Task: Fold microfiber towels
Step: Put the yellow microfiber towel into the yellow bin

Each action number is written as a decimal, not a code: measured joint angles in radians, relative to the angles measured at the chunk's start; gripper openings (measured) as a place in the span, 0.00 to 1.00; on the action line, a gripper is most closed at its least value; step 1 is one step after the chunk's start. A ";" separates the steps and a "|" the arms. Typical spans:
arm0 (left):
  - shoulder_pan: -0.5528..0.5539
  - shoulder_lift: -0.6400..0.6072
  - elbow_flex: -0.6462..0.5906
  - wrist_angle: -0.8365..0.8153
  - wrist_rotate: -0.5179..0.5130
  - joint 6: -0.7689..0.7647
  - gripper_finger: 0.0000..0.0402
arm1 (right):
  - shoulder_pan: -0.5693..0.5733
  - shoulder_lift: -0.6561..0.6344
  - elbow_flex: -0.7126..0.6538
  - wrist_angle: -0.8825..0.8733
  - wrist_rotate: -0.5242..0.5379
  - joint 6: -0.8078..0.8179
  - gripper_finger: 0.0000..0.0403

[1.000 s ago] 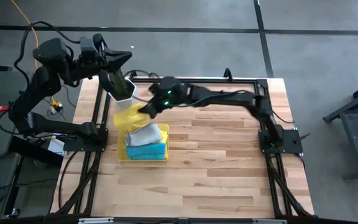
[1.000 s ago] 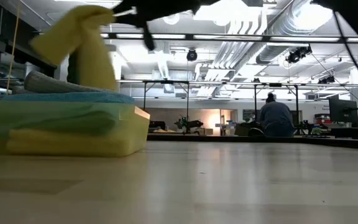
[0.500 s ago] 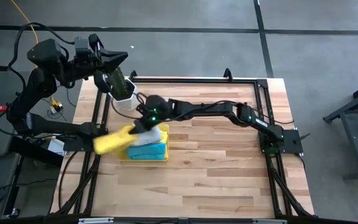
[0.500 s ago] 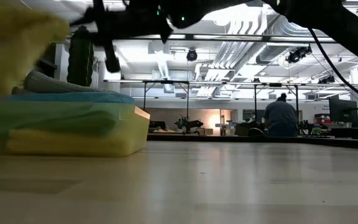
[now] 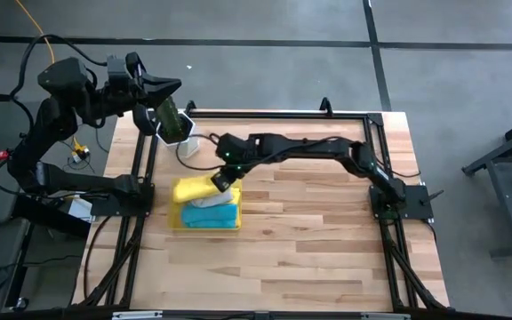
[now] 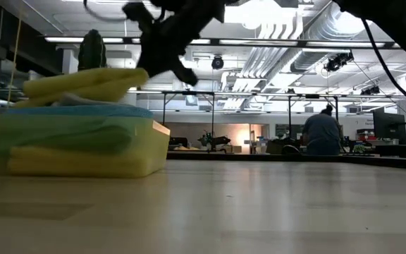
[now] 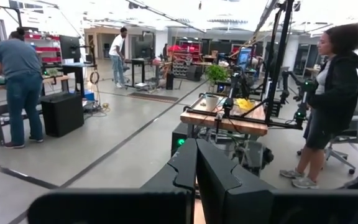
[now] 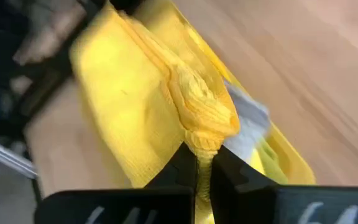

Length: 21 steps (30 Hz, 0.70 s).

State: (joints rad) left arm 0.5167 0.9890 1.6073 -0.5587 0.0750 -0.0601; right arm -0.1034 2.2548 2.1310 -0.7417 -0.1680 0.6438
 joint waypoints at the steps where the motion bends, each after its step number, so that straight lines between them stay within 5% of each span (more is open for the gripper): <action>1: 0.000 0.000 0.000 0.000 0.000 0.000 0.00 | 0.001 0.004 -0.003 -0.020 -0.004 -0.005 0.00; 13: 0.000 0.000 0.000 0.000 0.000 0.000 0.00 | 0.058 0.021 -0.109 -0.003 -0.137 0.055 0.00; 21: 0.000 0.000 0.000 -0.001 0.000 0.002 0.00 | 0.075 0.022 -0.151 0.046 -0.038 0.072 0.09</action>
State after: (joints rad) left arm 0.5163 0.9894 1.6073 -0.5594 0.0752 -0.0583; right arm -0.0286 2.2768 1.9797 -0.6960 -0.2057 0.7163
